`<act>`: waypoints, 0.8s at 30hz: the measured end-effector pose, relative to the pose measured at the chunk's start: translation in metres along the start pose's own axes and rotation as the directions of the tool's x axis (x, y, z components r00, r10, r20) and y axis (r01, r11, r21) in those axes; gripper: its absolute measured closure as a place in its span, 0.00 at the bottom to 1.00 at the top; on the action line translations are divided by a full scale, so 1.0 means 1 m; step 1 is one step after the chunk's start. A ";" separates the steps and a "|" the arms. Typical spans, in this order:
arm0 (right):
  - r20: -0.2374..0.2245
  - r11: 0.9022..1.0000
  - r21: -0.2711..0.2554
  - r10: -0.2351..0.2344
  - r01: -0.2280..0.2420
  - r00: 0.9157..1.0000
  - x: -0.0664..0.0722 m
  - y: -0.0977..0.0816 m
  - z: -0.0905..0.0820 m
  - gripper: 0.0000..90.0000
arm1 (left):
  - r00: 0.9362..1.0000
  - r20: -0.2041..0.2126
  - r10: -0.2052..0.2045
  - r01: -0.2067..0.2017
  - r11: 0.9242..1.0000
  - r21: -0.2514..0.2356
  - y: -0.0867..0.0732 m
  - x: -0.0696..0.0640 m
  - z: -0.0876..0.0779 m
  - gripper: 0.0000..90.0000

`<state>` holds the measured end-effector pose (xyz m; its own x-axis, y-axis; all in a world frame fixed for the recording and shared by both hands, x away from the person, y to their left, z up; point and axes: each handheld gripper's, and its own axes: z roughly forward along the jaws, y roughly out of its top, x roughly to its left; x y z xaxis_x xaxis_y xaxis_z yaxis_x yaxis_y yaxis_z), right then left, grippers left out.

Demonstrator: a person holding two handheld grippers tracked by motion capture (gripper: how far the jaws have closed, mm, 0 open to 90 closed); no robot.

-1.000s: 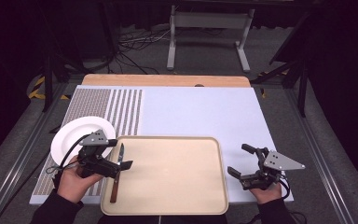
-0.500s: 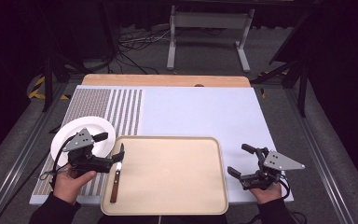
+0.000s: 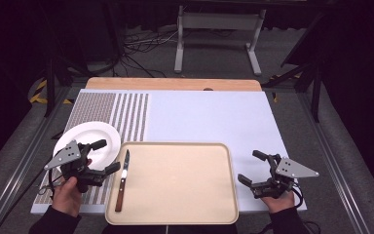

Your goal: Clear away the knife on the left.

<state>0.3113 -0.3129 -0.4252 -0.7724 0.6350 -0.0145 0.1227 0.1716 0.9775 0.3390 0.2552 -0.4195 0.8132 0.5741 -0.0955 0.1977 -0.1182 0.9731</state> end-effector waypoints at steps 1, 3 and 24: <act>0.000 1.000 -0.001 0.001 -0.001 1.000 0.000 0.000 0.000 0.02 | 1.000 0.006 0.005 -0.005 1.000 0.003 -0.001 0.001 -0.001 0.04; 0.000 1.000 -0.009 0.004 -0.004 1.000 0.000 -0.001 0.000 0.02 | 1.000 0.019 -0.013 0.013 1.000 -0.006 -0.005 0.001 -0.002 0.04; 0.017 0.999 -0.032 0.001 -0.001 1.000 -0.006 -0.007 -0.002 0.01 | 1.000 0.006 0.002 -0.002 1.000 -0.005 -0.038 0.012 -0.020 0.04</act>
<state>0.3139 -0.3195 -0.4317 -0.7615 0.6480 -0.0167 0.1034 0.1468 0.9837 0.3300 0.2831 -0.4532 0.8168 0.5692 -0.0943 0.1928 -0.1152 0.9745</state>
